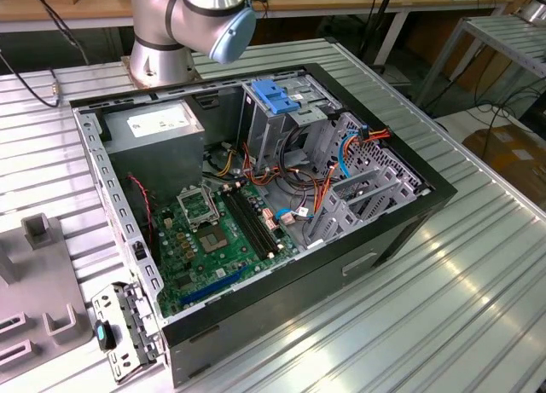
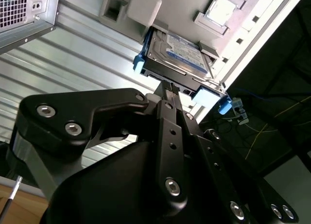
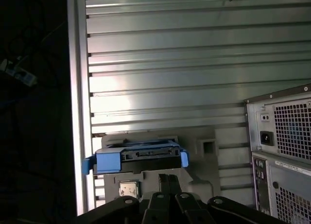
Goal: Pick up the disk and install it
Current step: 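Reach for the disk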
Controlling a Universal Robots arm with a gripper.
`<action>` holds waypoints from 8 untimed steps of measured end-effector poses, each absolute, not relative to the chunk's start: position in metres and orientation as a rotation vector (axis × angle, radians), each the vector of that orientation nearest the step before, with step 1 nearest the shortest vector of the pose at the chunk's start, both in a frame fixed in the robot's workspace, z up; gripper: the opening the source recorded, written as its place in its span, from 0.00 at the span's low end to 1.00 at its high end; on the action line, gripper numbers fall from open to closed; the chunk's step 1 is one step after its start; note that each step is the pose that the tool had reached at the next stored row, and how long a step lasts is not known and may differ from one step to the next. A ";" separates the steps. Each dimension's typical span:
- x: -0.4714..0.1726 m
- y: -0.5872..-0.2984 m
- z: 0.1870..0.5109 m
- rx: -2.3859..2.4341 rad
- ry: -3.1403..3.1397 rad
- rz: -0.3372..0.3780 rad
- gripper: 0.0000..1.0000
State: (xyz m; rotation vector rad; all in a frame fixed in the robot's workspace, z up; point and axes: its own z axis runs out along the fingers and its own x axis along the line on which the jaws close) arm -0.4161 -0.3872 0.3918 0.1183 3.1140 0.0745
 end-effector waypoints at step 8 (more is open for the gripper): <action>-0.428 -0.387 0.392 0.118 3.114 0.074 0.11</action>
